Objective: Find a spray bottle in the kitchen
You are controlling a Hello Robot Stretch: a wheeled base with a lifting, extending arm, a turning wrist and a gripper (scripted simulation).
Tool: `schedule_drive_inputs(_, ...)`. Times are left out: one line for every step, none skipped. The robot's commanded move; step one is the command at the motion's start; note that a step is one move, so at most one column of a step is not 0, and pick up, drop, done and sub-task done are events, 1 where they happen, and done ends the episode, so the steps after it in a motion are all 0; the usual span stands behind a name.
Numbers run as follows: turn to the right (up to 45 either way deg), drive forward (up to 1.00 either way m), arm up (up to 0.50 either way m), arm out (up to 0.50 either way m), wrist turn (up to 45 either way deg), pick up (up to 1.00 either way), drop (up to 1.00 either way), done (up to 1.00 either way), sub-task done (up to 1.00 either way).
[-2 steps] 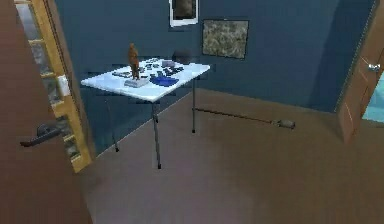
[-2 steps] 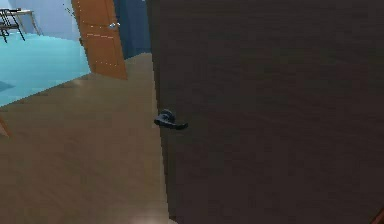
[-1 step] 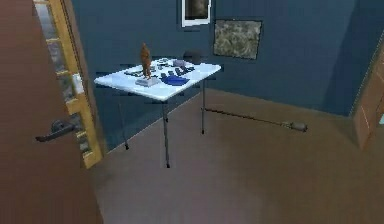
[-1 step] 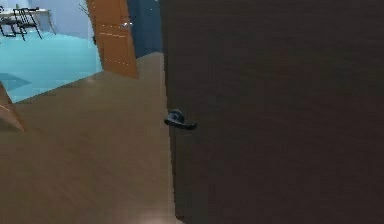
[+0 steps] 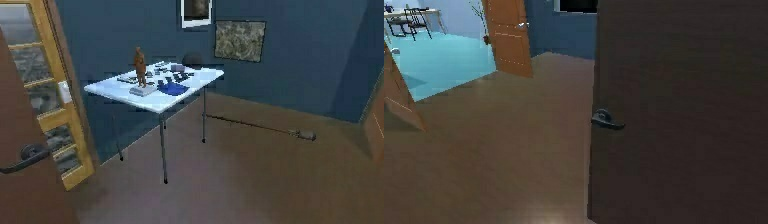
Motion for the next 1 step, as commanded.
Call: schedule_drive_inputs(45.0, 0.00, 0.00, 0.00, 0.0, 0.00, 0.00, 0.00, 0.00)
